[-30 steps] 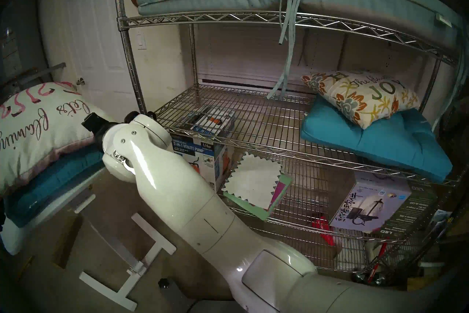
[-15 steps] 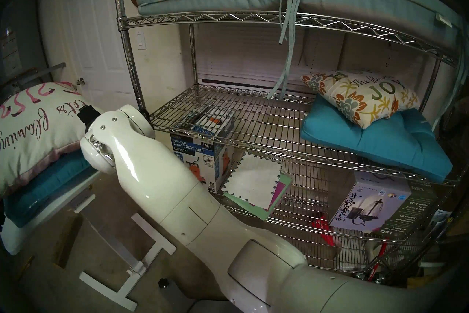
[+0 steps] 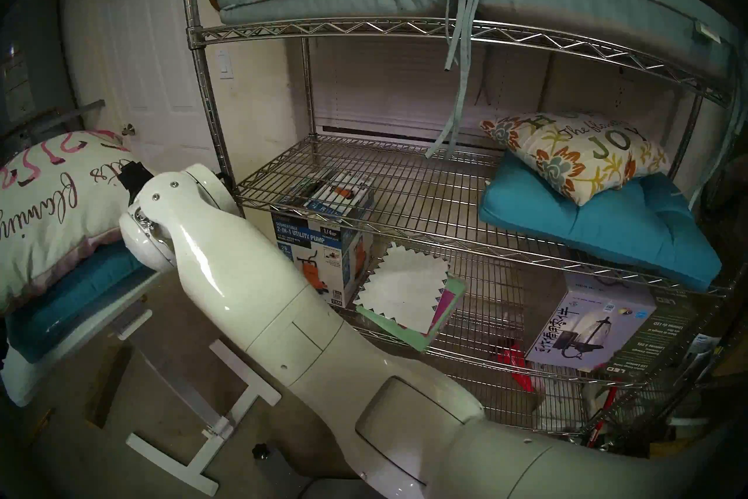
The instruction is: Put cushion on the shelf
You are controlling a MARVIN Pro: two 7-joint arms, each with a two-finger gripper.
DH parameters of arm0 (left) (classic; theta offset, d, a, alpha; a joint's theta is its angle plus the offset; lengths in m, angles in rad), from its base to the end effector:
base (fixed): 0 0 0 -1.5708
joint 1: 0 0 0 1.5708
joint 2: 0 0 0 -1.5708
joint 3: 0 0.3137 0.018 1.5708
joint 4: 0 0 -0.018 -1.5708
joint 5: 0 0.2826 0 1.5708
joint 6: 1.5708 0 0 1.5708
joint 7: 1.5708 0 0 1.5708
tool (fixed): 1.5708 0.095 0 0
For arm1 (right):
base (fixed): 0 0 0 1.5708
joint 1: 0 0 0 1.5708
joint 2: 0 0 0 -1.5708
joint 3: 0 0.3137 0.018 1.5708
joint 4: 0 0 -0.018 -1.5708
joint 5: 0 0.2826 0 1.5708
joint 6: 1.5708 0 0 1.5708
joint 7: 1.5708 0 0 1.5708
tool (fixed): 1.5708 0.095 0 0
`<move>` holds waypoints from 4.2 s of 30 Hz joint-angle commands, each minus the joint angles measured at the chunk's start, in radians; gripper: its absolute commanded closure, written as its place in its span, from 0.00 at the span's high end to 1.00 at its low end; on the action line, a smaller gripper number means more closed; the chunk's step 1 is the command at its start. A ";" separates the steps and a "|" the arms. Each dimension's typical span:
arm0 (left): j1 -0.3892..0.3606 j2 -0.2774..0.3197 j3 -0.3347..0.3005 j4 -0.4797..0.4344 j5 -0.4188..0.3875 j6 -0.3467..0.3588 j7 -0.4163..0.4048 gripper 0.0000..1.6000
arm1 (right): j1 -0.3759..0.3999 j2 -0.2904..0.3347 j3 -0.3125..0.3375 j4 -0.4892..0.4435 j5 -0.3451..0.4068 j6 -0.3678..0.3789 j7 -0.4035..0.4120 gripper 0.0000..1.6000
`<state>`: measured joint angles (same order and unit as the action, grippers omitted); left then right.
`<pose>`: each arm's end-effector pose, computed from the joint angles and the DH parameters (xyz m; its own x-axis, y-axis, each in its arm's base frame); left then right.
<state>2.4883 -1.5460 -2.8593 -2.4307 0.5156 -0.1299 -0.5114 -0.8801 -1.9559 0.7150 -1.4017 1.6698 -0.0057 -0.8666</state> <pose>0.0332 0.2575 -0.1281 0.5127 -0.8565 0.0601 -0.1130 -0.1367 -0.9842 0.3778 0.4164 -0.1132 0.7850 -0.5839 0.2067 -0.0306 -0.3698 -0.9286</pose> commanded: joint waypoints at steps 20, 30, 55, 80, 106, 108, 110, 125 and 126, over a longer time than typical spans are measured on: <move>-0.001 0.001 -0.009 -0.013 -0.004 -0.001 -0.003 1.00 | -0.049 0.043 -0.011 0.037 0.023 -0.101 0.273 1.00; -0.001 0.001 -0.010 -0.013 -0.004 -0.002 -0.004 1.00 | -0.080 0.074 -0.083 0.035 0.026 -0.157 0.405 1.00; -0.002 0.000 -0.010 -0.013 -0.004 -0.003 -0.005 1.00 | -0.001 0.039 -0.090 0.117 0.057 -0.156 0.464 1.00; -0.007 -0.005 -0.007 -0.013 -0.014 -0.002 -0.003 1.00 | 0.044 0.004 -0.092 0.184 0.067 -0.107 0.470 1.00; -0.013 0.010 0.001 -0.013 -0.147 -0.180 0.004 0.00 | -0.004 0.026 -0.140 0.069 0.015 -0.195 0.375 0.00; -0.014 0.018 -0.001 -0.013 -0.164 -0.196 0.004 0.00 | -0.010 0.034 -0.140 0.047 0.009 -0.205 0.363 0.00; -0.014 0.027 -0.002 -0.013 -0.182 -0.215 0.003 0.00 | -0.016 0.044 -0.140 0.022 0.001 -0.215 0.351 0.00; -0.030 0.105 -0.005 -0.013 -0.312 -0.307 -0.007 0.00 | -0.058 0.109 -0.139 -0.133 -0.064 -0.292 0.267 0.00; -0.031 0.112 -0.008 -0.013 -0.322 -0.310 -0.011 0.00 | -0.063 0.116 -0.140 -0.149 -0.069 -0.298 0.258 0.00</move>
<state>2.4652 -1.5033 -2.8640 -2.4207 0.2600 -0.3968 -0.5148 -0.9361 -1.8527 0.5780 -1.4453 1.6241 -0.2780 -0.5984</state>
